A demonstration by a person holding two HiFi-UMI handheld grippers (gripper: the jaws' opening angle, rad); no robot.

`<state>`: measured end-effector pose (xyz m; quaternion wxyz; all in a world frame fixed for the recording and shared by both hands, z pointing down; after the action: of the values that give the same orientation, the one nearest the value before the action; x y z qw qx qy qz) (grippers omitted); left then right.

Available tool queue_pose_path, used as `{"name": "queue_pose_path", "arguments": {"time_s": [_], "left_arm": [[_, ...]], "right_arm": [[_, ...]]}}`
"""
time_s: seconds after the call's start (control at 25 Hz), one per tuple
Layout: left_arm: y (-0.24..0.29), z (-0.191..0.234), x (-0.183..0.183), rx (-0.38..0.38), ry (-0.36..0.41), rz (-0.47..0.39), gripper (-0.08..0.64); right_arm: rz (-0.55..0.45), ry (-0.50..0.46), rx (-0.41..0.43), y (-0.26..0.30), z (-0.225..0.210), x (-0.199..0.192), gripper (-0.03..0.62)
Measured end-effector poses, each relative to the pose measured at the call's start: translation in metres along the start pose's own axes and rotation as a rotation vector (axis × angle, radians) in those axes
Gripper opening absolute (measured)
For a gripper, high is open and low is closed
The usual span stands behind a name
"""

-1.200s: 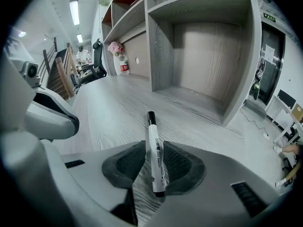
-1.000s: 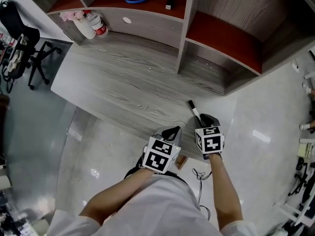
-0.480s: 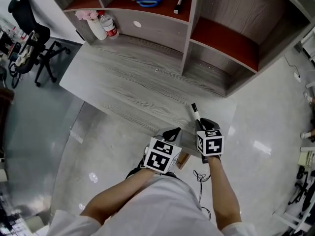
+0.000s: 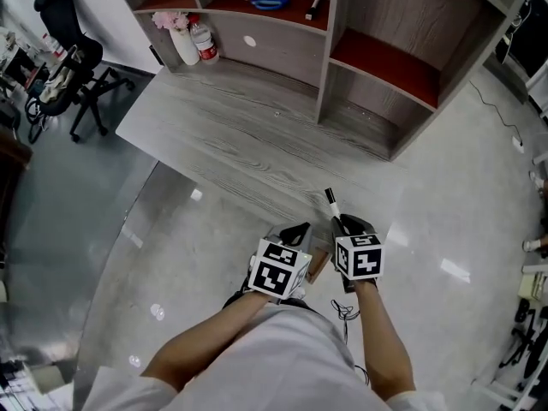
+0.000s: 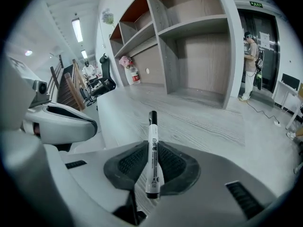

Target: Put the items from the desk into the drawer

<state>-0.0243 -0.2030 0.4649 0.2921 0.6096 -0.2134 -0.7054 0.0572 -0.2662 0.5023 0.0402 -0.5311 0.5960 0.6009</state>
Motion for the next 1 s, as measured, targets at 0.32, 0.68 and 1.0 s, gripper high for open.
{"name": "queue_pose_path", "arguments": {"time_s": [0.32, 0.68, 1.0], "left_arm": [[-0.023, -0.014, -0.026, 0.046, -0.026, -0.003, 0.004], [-0.042, -0.01, -0.037, 0.067, -0.018, -0.012, 0.003], [-0.049, 0.01, -0.053, 0.031, 0.004, -0.008, 0.003]], "right_arm": [[-0.004, -0.028, 0.051, -0.021, 0.029, -0.026, 0.06], [-0.023, 0.011, 0.081, -0.03, 0.056, -0.045, 0.06], [-0.038, 0.067, 0.051, -0.021, 0.085, -0.054, 0.06]]}}
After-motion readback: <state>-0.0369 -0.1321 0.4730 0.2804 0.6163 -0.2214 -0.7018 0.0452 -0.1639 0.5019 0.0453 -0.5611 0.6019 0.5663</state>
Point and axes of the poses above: the fingertips, and each gripper's own axes: y forward along the fingers, z to its left, x out of its top, the point moved 3 cm from there along -y, backward along the fingers, and after that the axes turned 11 degrees about x, right-handed, at the moved point
